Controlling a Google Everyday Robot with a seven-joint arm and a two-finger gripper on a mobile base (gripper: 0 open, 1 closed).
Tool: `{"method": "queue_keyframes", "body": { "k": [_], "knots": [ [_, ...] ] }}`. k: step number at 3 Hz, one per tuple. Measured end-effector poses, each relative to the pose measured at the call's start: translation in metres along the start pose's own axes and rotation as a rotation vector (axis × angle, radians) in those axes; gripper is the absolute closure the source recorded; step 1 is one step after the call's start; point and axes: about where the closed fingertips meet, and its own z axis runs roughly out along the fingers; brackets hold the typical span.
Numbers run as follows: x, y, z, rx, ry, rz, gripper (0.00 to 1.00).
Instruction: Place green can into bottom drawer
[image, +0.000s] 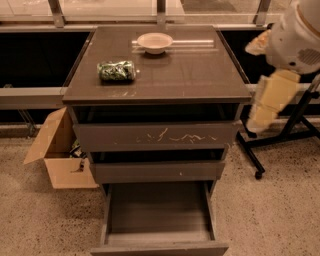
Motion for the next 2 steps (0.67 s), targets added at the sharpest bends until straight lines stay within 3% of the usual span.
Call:
{"method": "queue_keyframes", "body": {
  "k": [1,2],
  "knots": [
    [-0.041,-0.034,0.025,-0.006,-0.108,-0.068,0.00],
    [-0.083,-0.059,0.053,-0.010,-0.198,-0.093,0.00]
  ]
}}
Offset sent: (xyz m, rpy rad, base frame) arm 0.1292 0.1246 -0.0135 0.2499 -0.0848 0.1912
